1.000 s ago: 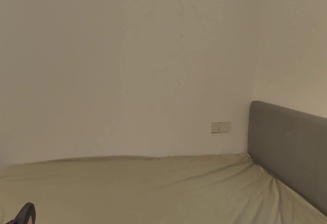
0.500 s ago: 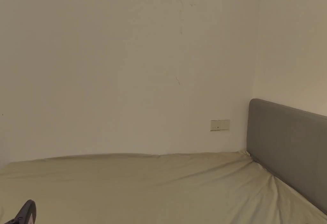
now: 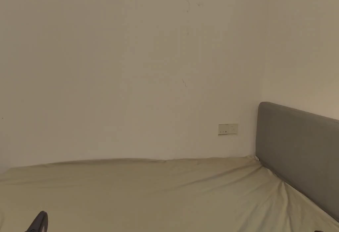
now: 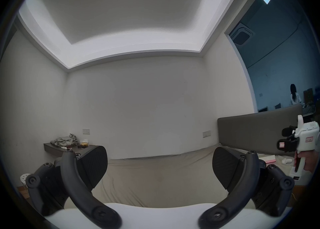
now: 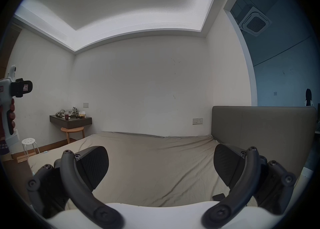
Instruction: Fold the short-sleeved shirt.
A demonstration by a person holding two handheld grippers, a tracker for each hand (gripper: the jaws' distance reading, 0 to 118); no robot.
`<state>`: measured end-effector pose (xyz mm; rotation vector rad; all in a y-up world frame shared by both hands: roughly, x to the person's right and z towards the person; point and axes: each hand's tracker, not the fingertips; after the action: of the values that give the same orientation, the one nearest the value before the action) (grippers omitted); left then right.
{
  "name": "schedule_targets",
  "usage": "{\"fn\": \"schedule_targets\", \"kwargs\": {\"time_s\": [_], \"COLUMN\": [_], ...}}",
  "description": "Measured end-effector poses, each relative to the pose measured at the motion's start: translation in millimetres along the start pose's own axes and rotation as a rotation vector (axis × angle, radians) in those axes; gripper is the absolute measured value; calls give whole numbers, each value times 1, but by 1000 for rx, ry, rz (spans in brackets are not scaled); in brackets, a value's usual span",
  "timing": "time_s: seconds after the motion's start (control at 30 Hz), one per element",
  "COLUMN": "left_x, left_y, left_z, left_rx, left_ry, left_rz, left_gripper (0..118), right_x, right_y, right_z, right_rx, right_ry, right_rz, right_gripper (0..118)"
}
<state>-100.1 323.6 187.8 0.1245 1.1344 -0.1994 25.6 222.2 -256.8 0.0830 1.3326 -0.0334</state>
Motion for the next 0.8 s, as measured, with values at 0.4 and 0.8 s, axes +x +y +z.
{"fn": "schedule_targets", "kwargs": {"time_s": [0.4,0.8], "left_x": [-7,1], "left_y": [13,15], "left_z": [3,1], "left_rx": [-4,-18], "left_ry": [-59,-19], "left_rz": [72,33], "left_gripper": [117,117], "right_x": [-1,0], "right_y": [1,0], "right_z": [-3,-6], "right_rx": [1,-3], "right_ry": [1,-5], "right_rz": [7,1], "right_gripper": [118,118]}}
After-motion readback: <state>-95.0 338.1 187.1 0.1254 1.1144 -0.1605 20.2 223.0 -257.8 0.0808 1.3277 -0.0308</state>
